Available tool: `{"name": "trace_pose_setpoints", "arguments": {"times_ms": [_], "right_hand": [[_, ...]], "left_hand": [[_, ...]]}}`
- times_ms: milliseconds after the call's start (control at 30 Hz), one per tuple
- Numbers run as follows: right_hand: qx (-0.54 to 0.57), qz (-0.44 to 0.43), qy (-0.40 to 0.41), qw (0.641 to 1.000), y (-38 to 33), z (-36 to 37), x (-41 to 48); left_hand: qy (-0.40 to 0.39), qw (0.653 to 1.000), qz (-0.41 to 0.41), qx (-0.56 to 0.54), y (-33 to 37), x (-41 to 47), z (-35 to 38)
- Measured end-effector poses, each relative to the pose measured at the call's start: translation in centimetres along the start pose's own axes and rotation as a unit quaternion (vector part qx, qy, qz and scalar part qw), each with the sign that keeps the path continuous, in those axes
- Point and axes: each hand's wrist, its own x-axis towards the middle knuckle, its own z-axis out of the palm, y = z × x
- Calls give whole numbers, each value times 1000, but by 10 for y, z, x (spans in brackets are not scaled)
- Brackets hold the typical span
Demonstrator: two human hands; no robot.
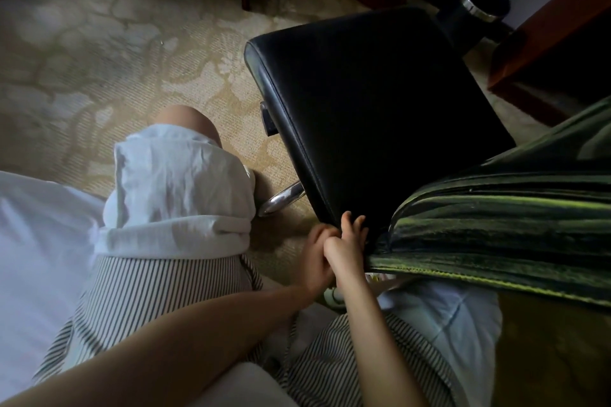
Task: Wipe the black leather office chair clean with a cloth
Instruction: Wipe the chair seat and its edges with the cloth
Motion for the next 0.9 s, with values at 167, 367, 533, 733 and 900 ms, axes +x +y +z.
{"name": "trace_pose_setpoints", "arguments": {"times_ms": [167, 367, 533, 733, 900], "right_hand": [[16, -13, -14, 1000, 12, -6, 3], [2, -37, 16, 999, 21, -8, -1], [-104, -23, 91, 990, 15, 3, -4], [-197, -54, 83, 975, 27, 6, -5], [-189, -65, 78, 977, 33, 2, -1]], "left_hand": [[-32, 999, 14, 10, -3, 4, -2], [104, 994, 36, 2, 23, 46, -23], [-32, 958, 239, 156, 12, 85, -33], [-107, 905, 297, 284, 6, 104, -45], [-41, 916, 247, 314, 7, 135, -69]]}}
